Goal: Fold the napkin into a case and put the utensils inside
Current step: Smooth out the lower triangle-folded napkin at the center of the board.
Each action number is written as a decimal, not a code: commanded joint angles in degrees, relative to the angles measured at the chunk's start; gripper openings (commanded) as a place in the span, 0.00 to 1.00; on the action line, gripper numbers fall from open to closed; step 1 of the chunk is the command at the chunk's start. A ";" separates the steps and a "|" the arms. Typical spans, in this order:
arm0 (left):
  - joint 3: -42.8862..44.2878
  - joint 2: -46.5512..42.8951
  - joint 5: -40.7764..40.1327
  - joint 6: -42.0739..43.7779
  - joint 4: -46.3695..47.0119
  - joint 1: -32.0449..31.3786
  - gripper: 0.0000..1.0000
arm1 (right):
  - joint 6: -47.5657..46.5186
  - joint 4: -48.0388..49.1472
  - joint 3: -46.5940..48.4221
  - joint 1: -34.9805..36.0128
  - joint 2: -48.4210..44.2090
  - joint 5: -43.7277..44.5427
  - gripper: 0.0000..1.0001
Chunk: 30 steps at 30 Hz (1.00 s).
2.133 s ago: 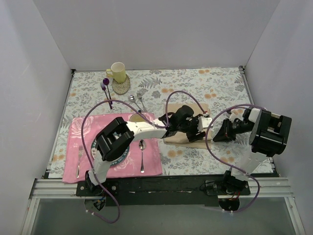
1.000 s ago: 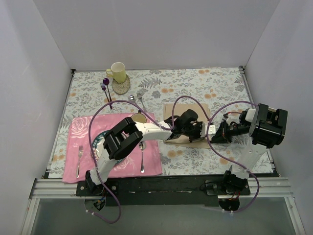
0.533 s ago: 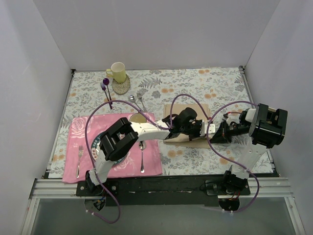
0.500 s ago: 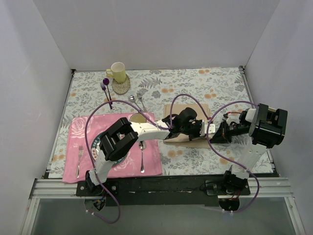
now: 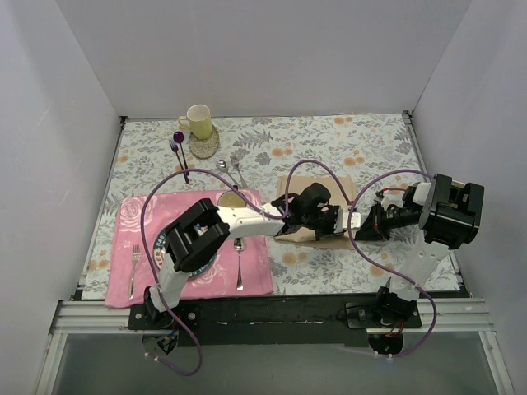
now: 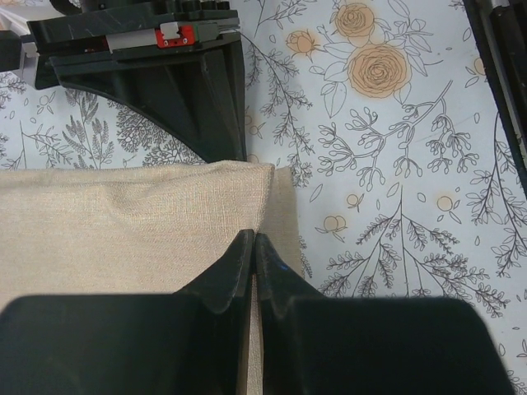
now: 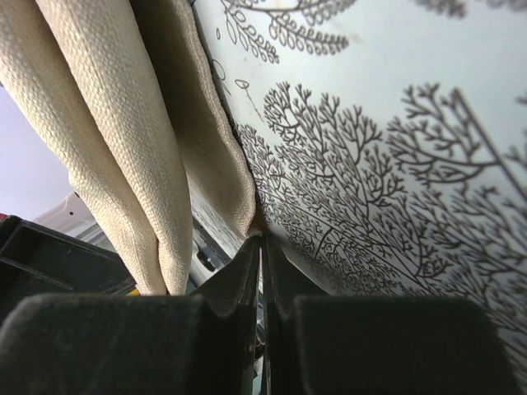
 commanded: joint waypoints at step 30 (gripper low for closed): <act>-6.04 -17.95 -4.47 -18.91 -16.59 13.63 0.56 | 2.65 1.35 30.79 7.22 0.29 1.78 0.44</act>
